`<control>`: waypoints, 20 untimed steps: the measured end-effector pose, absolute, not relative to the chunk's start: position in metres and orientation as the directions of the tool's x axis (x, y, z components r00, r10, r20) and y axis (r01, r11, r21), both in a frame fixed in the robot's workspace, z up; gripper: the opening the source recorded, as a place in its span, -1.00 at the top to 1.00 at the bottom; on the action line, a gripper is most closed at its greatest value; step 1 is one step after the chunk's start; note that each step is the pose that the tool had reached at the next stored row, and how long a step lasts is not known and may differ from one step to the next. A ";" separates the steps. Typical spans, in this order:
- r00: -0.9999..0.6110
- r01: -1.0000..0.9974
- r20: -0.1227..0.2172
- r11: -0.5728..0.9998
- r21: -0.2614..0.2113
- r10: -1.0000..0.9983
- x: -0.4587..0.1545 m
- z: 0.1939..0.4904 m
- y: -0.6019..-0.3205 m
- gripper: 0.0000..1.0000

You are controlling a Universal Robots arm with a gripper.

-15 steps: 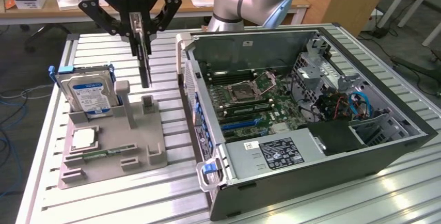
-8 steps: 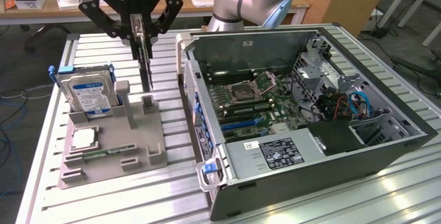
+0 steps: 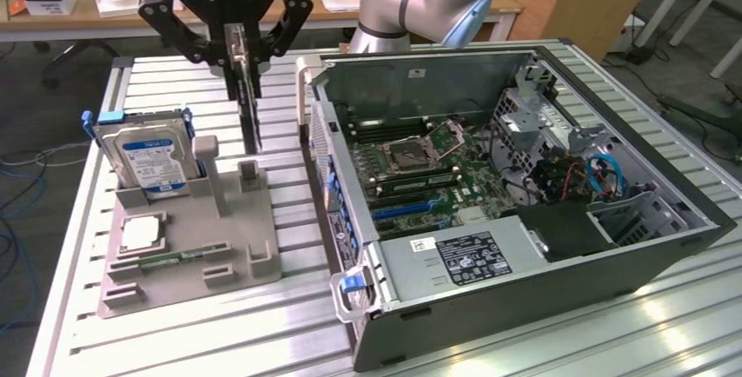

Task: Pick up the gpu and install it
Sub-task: 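Pick up the gpu and move the gpu toward the slot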

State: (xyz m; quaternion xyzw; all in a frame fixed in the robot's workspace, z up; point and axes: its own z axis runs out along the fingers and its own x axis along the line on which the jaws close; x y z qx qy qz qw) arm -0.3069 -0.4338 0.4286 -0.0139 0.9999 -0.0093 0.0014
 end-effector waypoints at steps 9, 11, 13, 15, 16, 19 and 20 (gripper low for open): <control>-1.000 -0.028 -0.003 0.999 -0.019 -0.028 -0.284 0.429 -0.434 0.47; -1.000 -0.028 -0.002 0.999 -0.019 -0.028 -0.283 0.429 -0.434 0.47; -1.000 -0.028 -0.003 0.999 -0.019 -0.028 -0.283 0.429 -0.434 0.47; -1.000 -0.028 -0.002 0.999 -0.019 -0.028 -0.282 0.429 -0.434 0.47; -1.000 -0.028 -0.003 0.999 -0.019 -0.028 -0.281 0.429 -0.434 0.47; -1.000 -0.028 -0.002 0.999 -0.019 -0.028 -0.280 0.429 -0.434 0.47; -1.000 -0.028 -0.003 0.999 -0.019 -0.028 -0.280 0.429 -0.434 0.47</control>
